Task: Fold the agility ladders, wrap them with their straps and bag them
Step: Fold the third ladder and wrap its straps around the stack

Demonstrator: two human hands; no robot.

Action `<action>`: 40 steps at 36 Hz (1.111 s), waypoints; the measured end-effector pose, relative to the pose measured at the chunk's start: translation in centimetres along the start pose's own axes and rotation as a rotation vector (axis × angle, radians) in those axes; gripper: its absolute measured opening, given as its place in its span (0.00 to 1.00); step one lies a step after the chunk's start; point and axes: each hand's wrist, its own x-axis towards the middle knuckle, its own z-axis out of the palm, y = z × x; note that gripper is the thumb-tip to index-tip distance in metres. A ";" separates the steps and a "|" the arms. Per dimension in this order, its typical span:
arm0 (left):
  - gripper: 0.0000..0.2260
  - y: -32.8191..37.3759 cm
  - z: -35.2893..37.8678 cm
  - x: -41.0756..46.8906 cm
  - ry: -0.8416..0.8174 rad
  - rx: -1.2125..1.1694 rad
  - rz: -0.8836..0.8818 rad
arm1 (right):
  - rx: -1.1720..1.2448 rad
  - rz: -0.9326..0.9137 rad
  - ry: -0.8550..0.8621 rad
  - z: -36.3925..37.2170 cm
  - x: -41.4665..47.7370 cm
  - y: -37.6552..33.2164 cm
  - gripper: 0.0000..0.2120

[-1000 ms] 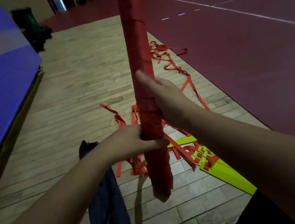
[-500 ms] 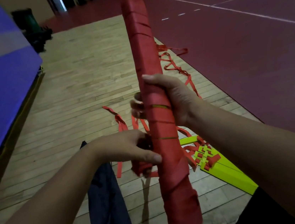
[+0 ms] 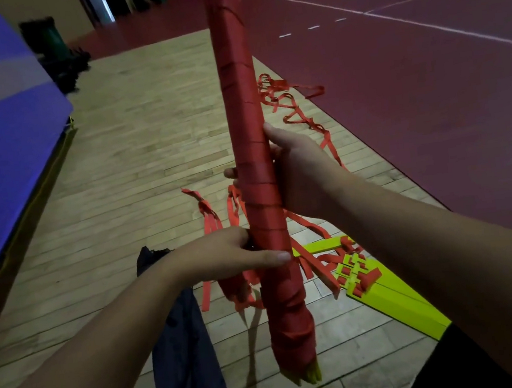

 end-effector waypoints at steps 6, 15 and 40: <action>0.29 -0.6 -0.2 0.0 -0.035 -0.052 -0.029 | -0.080 -0.065 -0.112 0.1 -0.8 -0.2 0.16; 0.18 -0.5 -0.2 0.1 -0.092 0.017 -0.045 | -0.255 -0.173 0.004 0.4 -0.5 0.6 0.10; 0.29 -0.3 0.0 -0.6 -0.329 -0.310 0.064 | -0.030 -0.002 -0.129 0.2 -1.3 -0.2 0.10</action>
